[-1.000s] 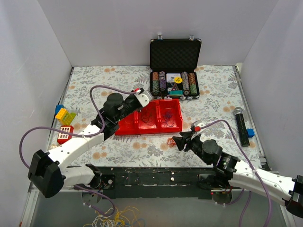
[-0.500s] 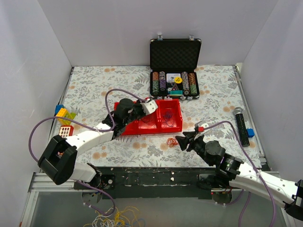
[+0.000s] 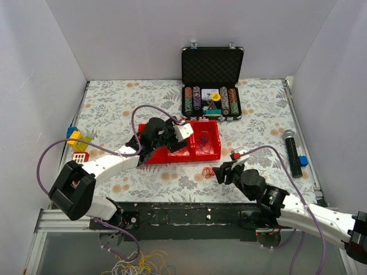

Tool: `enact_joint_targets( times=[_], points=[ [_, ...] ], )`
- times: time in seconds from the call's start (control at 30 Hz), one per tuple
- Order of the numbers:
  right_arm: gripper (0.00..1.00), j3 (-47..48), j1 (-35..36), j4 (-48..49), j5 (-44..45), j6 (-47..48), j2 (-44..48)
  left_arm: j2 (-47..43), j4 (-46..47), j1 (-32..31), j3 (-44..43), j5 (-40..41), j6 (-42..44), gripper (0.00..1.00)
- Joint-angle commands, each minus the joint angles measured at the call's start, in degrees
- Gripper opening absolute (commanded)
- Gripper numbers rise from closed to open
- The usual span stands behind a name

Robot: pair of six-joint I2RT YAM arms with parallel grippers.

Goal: Untangle the cables

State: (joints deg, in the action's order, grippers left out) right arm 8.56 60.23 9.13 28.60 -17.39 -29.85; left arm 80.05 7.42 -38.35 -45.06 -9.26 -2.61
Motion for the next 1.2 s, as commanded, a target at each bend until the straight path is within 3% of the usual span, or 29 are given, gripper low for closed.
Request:
enact_joint_targets(
  times=[0.0,0.27,0.53,0.77,1.03,1.17],
  points=[
    [0.64,0.24,-2.21,6.59,-0.81,-0.98,-5.12,-4.46,-3.11,-0.15,-3.9,-6.2,-1.95,0.73],
    [0.58,0.32,-11.09,16.09,-15.14,-2.3,-19.8,-13.59,-9.59,-2.43,-3.9,-17.89,-4.42,0.91],
    [0.33,0.76,-11.97,22.25,-22.53,-3.62,-27.37,-15.72,-14.89,-9.28,1.46,-23.88,0.85,0.92],
    [0.01,0.67,-11.97,21.12,-25.96,-4.23,-22.02,-7.9,-9.81,-11.66,3.83,-24.41,3.91,0.92],
    [0.01,-0.73,-11.97,14.17,-23.76,-5.37,-9.98,0.89,3.11,-13.5,3.93,-23.35,1.4,0.9],
    [0.01,-1.09,-11.97,12.85,-26.75,-6.25,-5.58,3.53,5.32,-14.39,1.12,-22.65,-0.98,0.82]
  ],
)
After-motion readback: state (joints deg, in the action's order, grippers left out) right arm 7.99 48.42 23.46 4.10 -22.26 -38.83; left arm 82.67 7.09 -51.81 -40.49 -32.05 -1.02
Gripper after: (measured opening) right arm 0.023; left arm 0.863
